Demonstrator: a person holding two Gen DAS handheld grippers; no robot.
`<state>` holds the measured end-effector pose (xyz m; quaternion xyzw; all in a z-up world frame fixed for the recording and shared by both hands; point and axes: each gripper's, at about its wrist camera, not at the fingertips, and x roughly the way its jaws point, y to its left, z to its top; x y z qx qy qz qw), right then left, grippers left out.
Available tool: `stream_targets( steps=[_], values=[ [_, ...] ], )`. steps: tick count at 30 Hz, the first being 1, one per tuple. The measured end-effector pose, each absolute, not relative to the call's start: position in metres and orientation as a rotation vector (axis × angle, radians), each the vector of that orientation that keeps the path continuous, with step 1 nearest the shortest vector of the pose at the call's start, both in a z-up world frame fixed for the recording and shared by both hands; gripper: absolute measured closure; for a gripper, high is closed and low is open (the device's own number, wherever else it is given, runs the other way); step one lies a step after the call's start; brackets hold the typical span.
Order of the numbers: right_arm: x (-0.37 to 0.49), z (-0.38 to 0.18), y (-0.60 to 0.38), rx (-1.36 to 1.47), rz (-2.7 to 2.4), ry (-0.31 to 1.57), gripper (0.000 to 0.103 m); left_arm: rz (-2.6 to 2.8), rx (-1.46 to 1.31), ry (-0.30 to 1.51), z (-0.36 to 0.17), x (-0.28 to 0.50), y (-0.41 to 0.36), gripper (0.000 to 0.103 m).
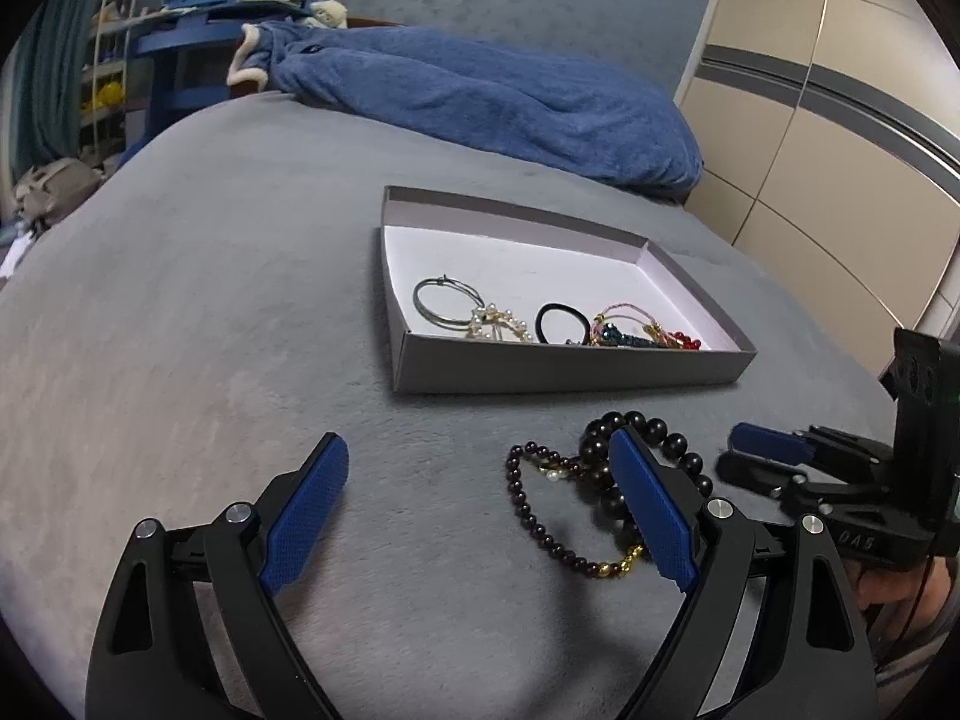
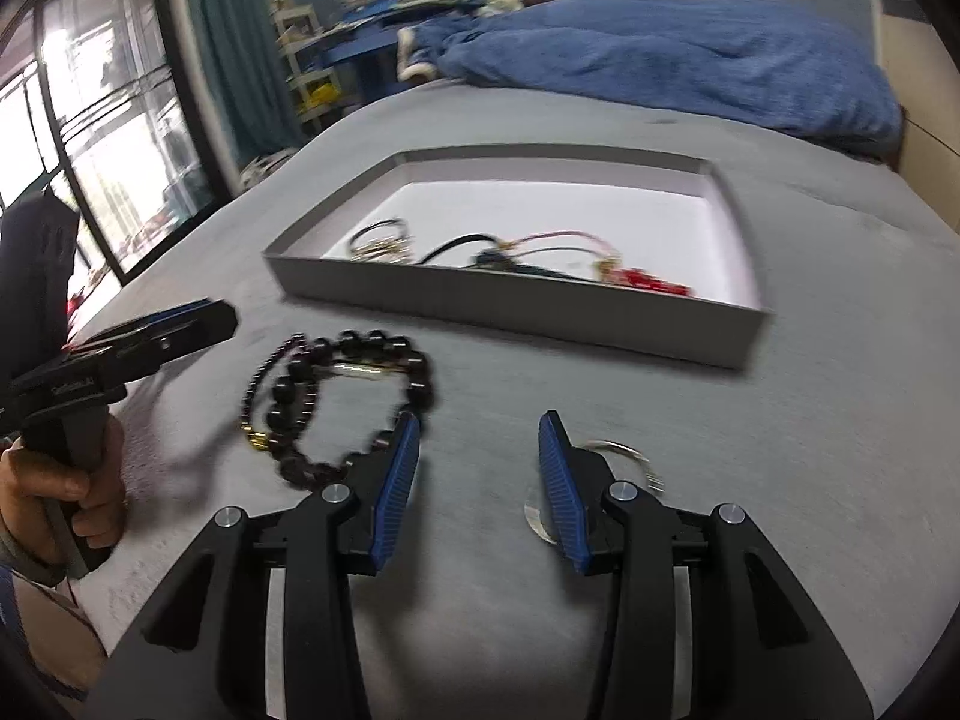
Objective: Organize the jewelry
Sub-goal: 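Grasp the black bead bracelet with the right tool while the left tool grasps the dark red bead bracelet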
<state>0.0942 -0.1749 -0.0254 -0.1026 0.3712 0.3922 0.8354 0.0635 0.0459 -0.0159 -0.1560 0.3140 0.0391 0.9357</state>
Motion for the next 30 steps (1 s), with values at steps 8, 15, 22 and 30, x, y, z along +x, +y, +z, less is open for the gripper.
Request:
stream_targets(
  steps=[8,15,22,30],
  values=[
    [0.103,-0.035,-0.147,-0.288,0.854,0.844,0.061,0.078,-0.321,0.653,-0.018,0.065,0.046,0.014],
    [0.095,-0.029,-0.160,-0.234,0.901,0.791,0.089,0.074,-0.325,0.647,-0.018,0.065,0.047,0.014],
    [0.098,-0.018,-0.213,-0.073,0.794,0.730,0.089,0.043,-0.314,0.657,-0.020,0.067,0.042,0.015],
    [0.107,-0.024,-0.225,-0.018,0.740,0.774,0.089,-0.054,-0.248,0.775,-0.028,0.080,0.020,0.022]
  ],
)
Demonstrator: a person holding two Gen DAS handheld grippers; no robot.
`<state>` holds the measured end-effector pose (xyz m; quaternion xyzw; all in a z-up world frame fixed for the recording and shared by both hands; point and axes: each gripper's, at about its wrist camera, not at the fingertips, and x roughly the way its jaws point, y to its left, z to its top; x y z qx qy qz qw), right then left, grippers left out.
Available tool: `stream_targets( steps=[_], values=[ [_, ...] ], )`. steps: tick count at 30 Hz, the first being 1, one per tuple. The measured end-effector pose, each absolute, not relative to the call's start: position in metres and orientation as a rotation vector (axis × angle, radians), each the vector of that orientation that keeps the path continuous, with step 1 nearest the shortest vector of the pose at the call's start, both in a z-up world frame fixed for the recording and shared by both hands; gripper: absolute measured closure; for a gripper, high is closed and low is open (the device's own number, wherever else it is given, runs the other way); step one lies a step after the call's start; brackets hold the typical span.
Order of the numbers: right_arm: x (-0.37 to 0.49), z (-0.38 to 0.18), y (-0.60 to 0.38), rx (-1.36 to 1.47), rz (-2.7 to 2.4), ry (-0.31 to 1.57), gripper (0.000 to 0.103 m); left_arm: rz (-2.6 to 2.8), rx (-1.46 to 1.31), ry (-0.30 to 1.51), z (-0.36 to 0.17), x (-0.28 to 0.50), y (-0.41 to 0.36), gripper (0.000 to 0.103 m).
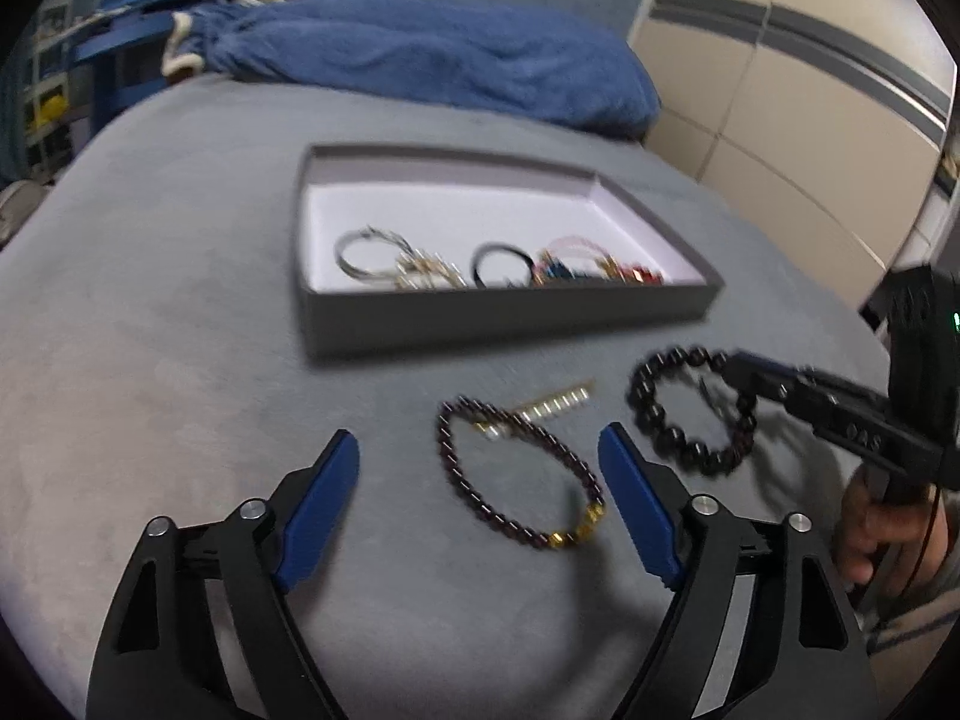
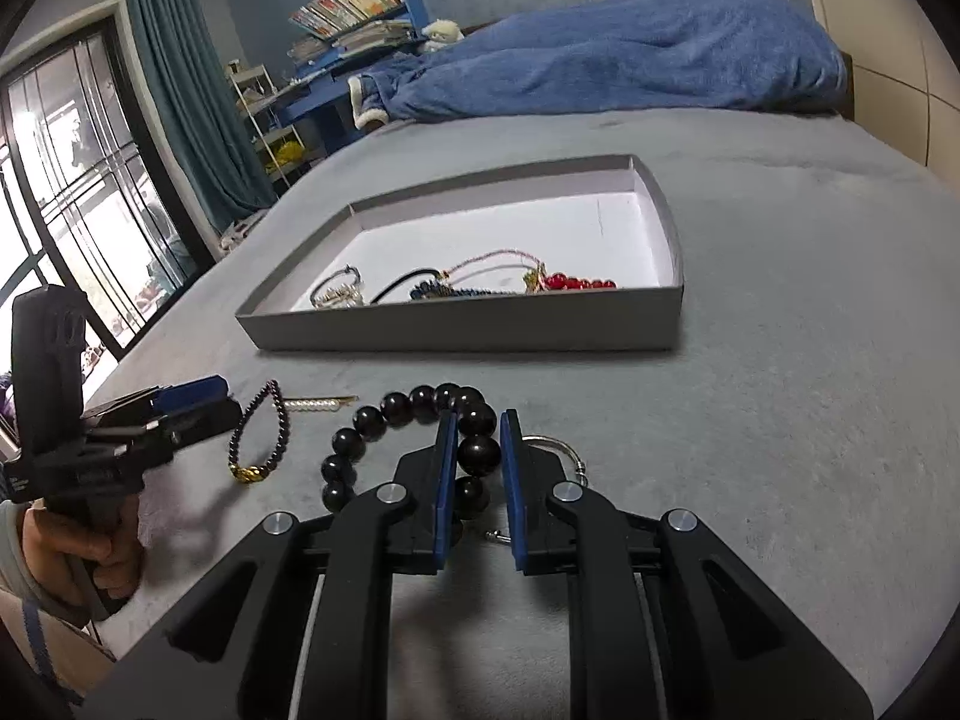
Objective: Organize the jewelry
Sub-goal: 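Grasp the black bead bracelet with the right tool while the left tool grasps the dark red bead bracelet, then carry both bracelets into the tray and open both tools to release them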
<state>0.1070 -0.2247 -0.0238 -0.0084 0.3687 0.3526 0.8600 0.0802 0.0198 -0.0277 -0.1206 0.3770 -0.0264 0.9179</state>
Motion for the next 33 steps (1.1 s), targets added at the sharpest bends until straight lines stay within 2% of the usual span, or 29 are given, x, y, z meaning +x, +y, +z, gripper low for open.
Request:
stream_targets(
  steps=[2,8,10,11,13,24,33],
  values=[
    [0.108,-0.025,-0.222,-0.015,0.744,0.777,0.089,-0.061,-0.253,0.816,-0.031,0.079,0.017,0.025],
    [0.107,-0.026,-0.217,-0.023,0.758,0.774,0.089,-0.009,-0.275,0.853,-0.039,0.076,0.023,0.047],
    [0.106,-0.025,-0.216,-0.026,0.765,0.766,0.089,0.027,-0.275,0.854,-0.039,0.074,0.026,0.065],
    [0.105,-0.025,-0.217,-0.025,0.768,0.760,0.089,0.036,-0.278,0.852,-0.039,0.073,0.027,0.070],
    [0.103,-0.023,-0.219,-0.018,0.776,0.744,0.089,0.046,-0.297,0.839,-0.038,0.070,0.032,0.096],
    [0.090,0.002,-0.212,-0.049,0.839,0.652,0.089,0.001,-0.260,0.689,-0.007,0.060,0.028,0.097],
    [0.092,0.048,-0.201,-0.079,0.880,0.543,0.089,-0.054,-0.227,0.570,0.037,0.068,0.019,0.097]
  ],
)
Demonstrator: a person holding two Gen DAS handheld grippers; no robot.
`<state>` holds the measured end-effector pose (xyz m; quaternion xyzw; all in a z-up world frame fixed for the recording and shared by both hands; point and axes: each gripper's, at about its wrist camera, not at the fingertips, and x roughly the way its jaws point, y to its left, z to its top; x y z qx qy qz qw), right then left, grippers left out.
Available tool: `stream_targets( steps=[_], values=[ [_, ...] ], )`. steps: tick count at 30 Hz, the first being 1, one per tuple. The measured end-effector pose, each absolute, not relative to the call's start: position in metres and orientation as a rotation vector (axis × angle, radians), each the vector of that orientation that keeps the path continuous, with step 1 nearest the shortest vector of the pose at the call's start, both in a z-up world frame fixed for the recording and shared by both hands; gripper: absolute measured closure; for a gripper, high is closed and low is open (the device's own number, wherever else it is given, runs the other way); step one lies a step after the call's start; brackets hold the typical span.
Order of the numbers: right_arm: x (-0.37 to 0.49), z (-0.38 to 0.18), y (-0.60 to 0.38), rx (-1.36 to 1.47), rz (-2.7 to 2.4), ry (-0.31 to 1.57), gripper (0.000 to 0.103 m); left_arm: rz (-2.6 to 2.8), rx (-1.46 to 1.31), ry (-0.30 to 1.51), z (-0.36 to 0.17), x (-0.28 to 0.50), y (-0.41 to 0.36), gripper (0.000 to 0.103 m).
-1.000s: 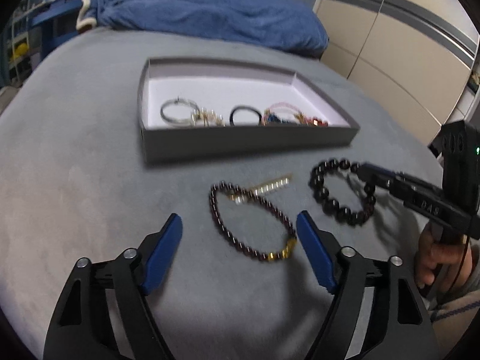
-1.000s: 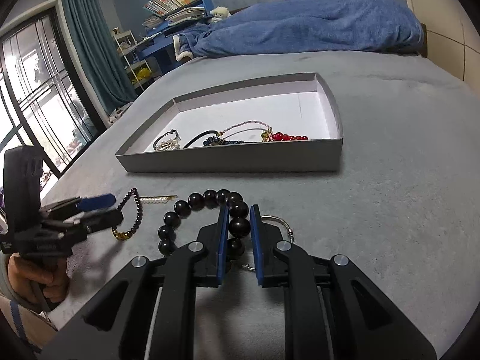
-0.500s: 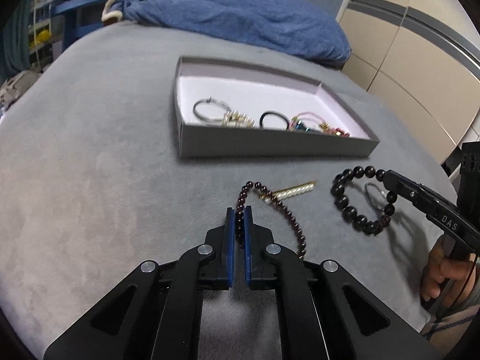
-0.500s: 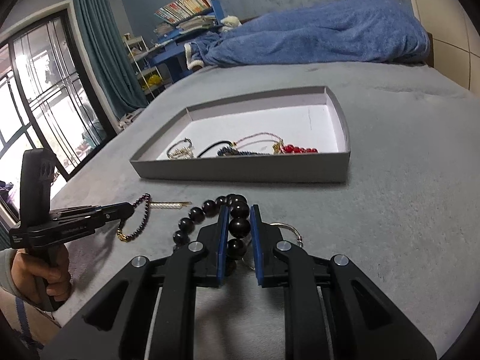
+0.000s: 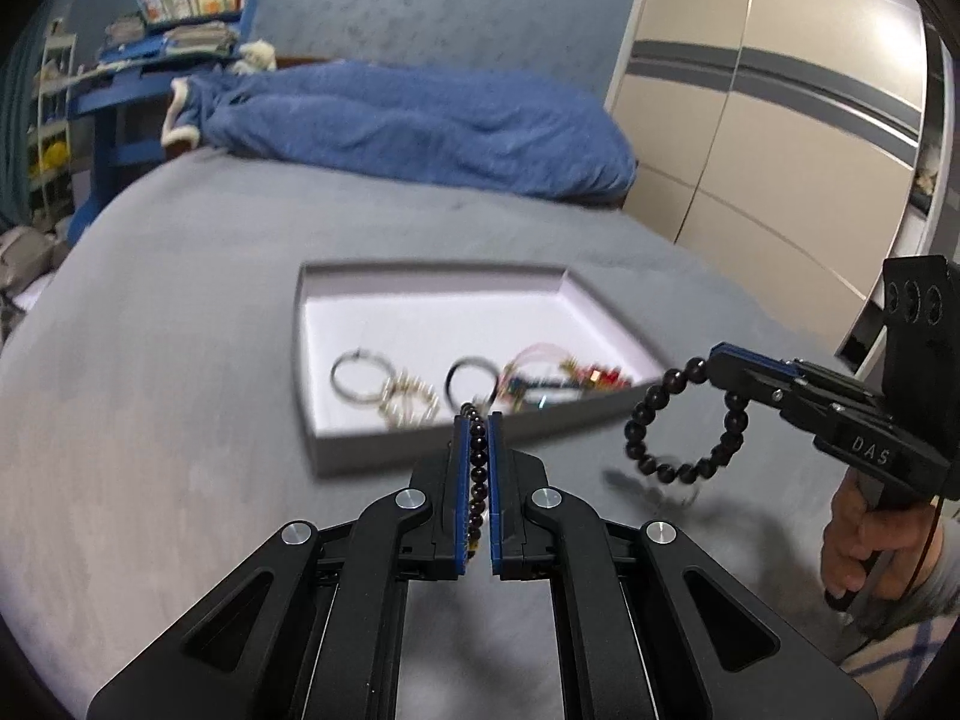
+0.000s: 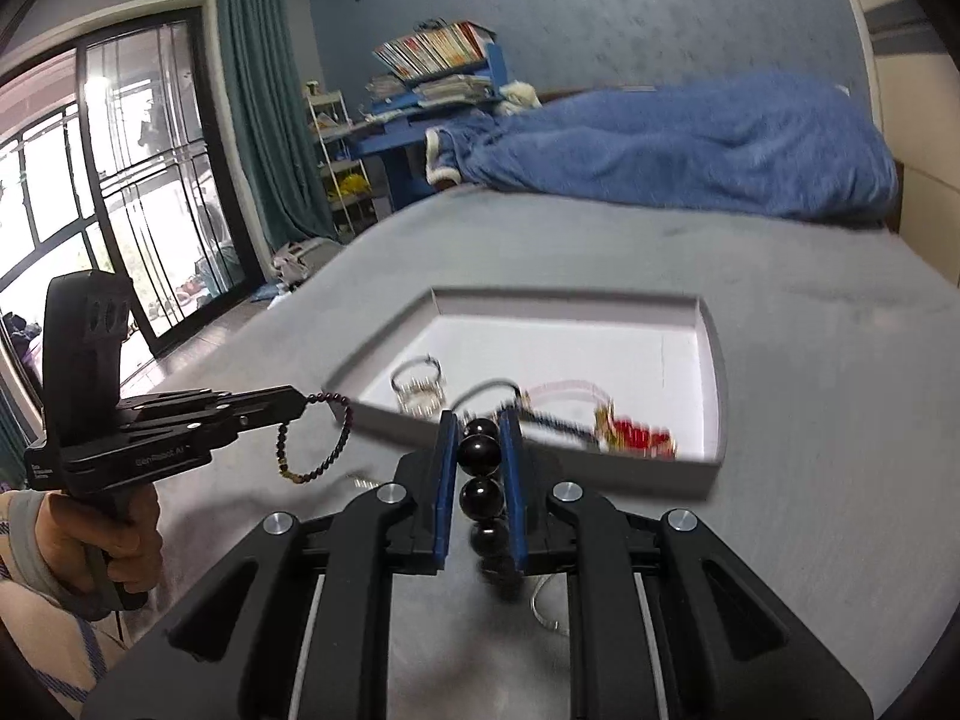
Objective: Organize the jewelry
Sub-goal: 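Carry both bracelets into the tray and open both tools to release them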
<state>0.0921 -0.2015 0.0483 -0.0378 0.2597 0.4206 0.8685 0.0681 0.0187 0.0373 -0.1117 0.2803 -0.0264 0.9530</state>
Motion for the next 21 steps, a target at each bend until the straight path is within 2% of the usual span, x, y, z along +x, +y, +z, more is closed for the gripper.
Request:
stream_targets(
  steps=[10,21],
  values=[
    [0.120,0.080,-0.189,-0.073,0.901,0.502,0.089,-0.084,-0.189,0.509,0.070,0.094,0.014,0.097],
    [0.158,0.067,-0.139,-0.096,0.894,0.568,0.089,-0.047,-0.214,0.541,0.054,0.146,0.030,0.097]
  ],
)
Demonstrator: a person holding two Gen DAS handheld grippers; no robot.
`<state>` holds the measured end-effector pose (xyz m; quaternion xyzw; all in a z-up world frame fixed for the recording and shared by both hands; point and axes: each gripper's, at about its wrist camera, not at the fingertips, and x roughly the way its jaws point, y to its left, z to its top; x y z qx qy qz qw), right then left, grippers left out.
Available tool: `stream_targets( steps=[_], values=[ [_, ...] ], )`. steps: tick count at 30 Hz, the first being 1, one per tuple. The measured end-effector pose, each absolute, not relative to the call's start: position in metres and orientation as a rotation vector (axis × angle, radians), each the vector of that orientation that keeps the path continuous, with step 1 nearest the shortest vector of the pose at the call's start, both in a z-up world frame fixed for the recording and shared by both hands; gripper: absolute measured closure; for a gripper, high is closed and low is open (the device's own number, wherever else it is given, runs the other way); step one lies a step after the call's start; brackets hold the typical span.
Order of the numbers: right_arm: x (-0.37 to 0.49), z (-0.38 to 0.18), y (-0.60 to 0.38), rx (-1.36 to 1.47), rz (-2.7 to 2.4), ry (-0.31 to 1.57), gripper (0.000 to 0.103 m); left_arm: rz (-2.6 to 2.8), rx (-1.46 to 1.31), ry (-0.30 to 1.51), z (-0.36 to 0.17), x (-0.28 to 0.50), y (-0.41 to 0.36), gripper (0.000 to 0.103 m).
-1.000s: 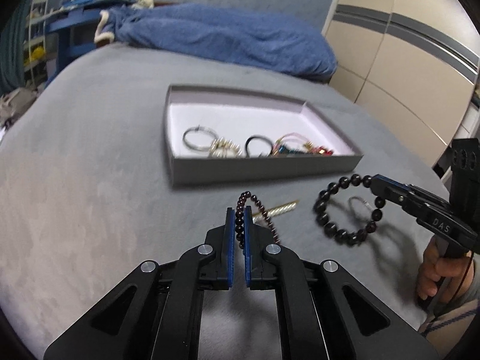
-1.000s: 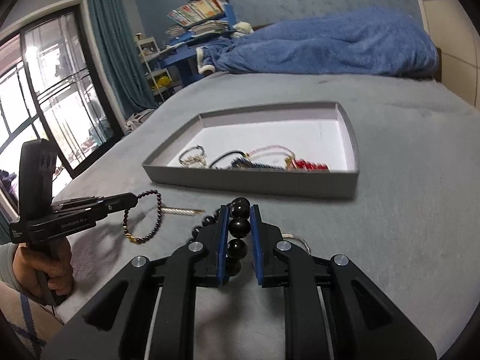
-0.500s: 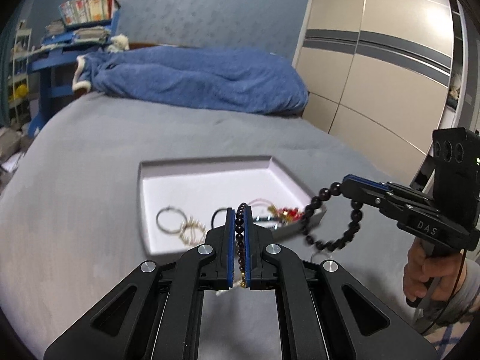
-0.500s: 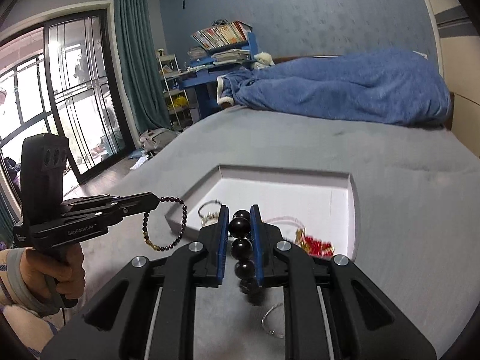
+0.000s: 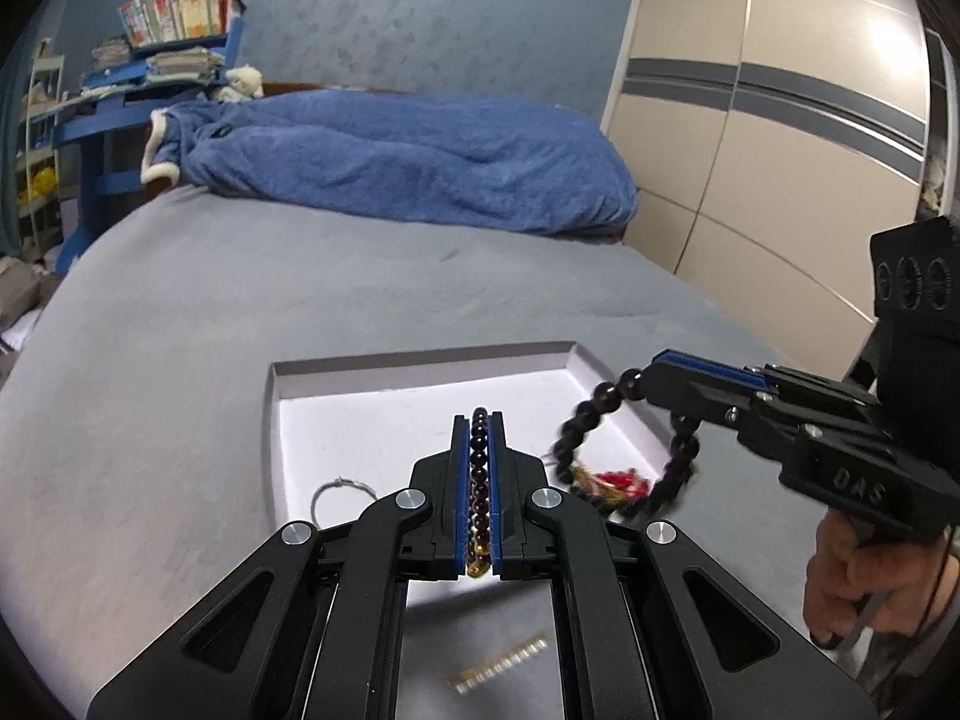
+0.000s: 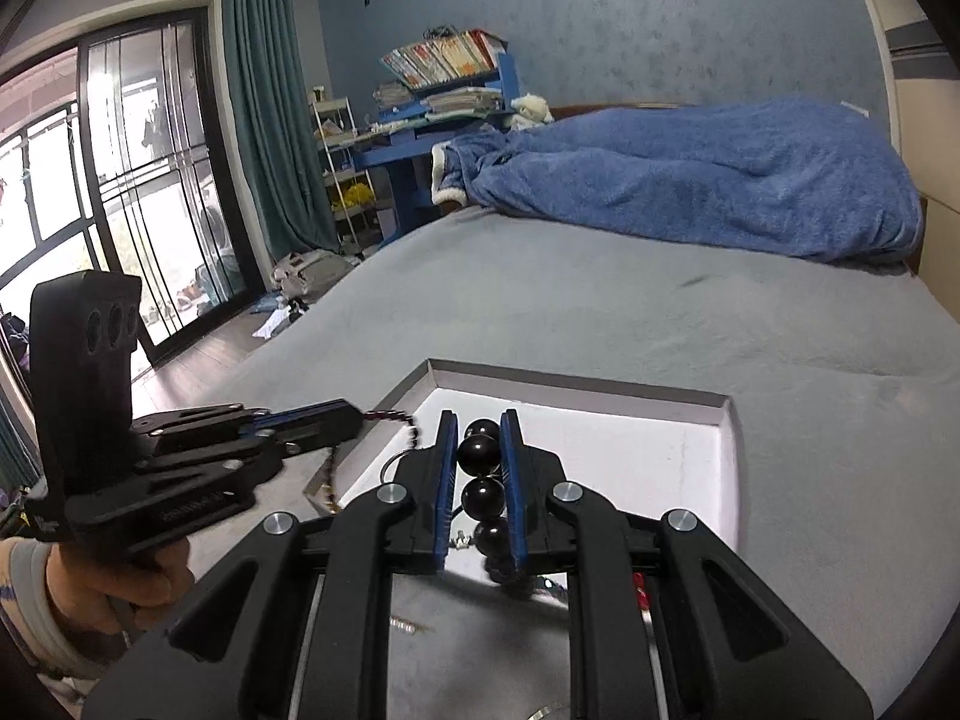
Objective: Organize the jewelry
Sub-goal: 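Carry both bracelets into the tray and open both tools to release them, then withdraw both tools from the tray toward the pearl hair pin and silver bangle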
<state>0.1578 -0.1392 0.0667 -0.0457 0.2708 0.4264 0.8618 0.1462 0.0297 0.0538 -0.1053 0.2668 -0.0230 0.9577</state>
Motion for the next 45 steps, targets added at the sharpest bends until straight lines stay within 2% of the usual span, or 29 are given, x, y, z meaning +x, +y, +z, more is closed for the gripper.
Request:
stream_targets(
  steps=[9,17,18,21,23,26,28,31,33,40,45],
  values=[
    [0.193,0.006,-0.120,-0.139,0.819,0.718,0.089,0.012,-0.199,0.671,0.009,0.186,0.042,0.097],
    [0.203,-0.009,-0.140,-0.137,0.753,0.746,0.089,0.059,-0.180,0.718,-0.006,0.189,0.046,0.097],
    [0.202,-0.010,-0.142,-0.141,0.746,0.745,0.089,0.064,-0.180,0.721,-0.007,0.188,0.046,0.093],
    [0.197,-0.009,-0.145,-0.137,0.745,0.737,0.088,0.079,-0.155,0.708,-0.005,0.181,0.043,0.070],
    [0.192,-0.006,-0.150,-0.135,0.746,0.726,0.088,0.082,-0.132,0.697,-0.002,0.176,0.040,0.066],
    [0.183,0.000,-0.156,-0.134,0.752,0.705,0.087,0.084,-0.123,0.680,0.002,0.165,0.037,0.051],
    [0.177,0.002,-0.161,-0.132,0.757,0.695,0.080,0.091,-0.130,0.660,0.005,0.155,0.037,0.037],
    [0.161,0.004,-0.173,-0.133,0.760,0.671,0.064,0.098,-0.147,0.637,0.009,0.140,0.036,0.028],
    [0.151,0.005,-0.180,-0.132,0.761,0.661,0.054,0.104,-0.161,0.624,0.011,0.128,0.035,0.025],
    [0.118,-0.003,-0.210,-0.133,0.738,0.662,0.039,0.099,-0.161,0.619,0.007,0.094,0.027,0.020],
    [0.115,-0.010,-0.226,-0.105,0.707,0.693,0.037,0.099,-0.166,0.632,0.000,0.081,0.023,0.015]
  ],
)
